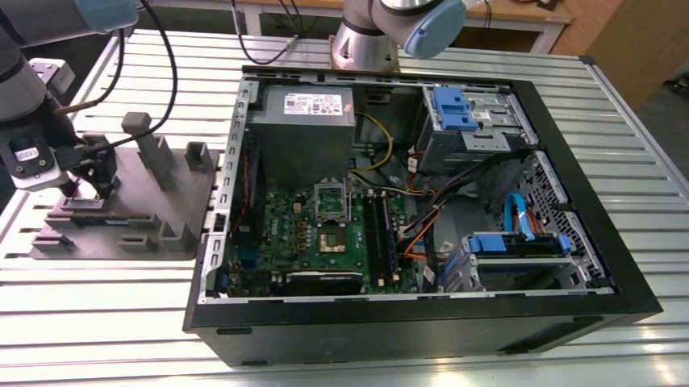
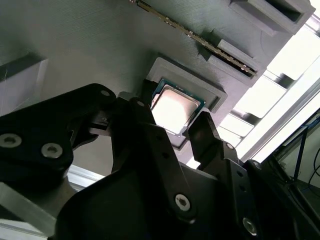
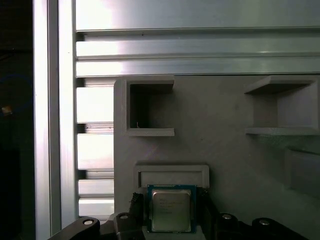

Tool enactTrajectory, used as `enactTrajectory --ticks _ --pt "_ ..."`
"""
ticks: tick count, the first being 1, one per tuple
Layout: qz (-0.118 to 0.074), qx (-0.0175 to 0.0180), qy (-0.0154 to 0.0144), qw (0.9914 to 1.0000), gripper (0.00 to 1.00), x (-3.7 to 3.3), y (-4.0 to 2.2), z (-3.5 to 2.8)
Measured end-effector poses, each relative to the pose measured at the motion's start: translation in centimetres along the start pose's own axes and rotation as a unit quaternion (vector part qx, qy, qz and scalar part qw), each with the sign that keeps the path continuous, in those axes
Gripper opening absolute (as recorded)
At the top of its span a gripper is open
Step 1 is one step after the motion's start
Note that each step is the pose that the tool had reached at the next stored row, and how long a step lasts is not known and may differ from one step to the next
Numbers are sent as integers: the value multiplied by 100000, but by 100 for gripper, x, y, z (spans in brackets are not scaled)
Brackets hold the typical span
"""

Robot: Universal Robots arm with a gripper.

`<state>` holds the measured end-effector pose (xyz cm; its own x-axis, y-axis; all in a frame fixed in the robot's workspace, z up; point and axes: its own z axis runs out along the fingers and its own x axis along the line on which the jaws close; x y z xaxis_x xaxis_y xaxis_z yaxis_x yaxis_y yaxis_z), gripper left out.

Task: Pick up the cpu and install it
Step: 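Pick up the cpu and move it towards the insertion slot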

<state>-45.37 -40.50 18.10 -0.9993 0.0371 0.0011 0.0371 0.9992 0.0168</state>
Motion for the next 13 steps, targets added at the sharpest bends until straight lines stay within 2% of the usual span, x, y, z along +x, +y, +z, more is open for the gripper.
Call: enactTrajectory --ticks 5,13 --pt "1 1 1 100000 56 0 1 -30" --pt "-33 8 11 100000 56 0 1 -29"
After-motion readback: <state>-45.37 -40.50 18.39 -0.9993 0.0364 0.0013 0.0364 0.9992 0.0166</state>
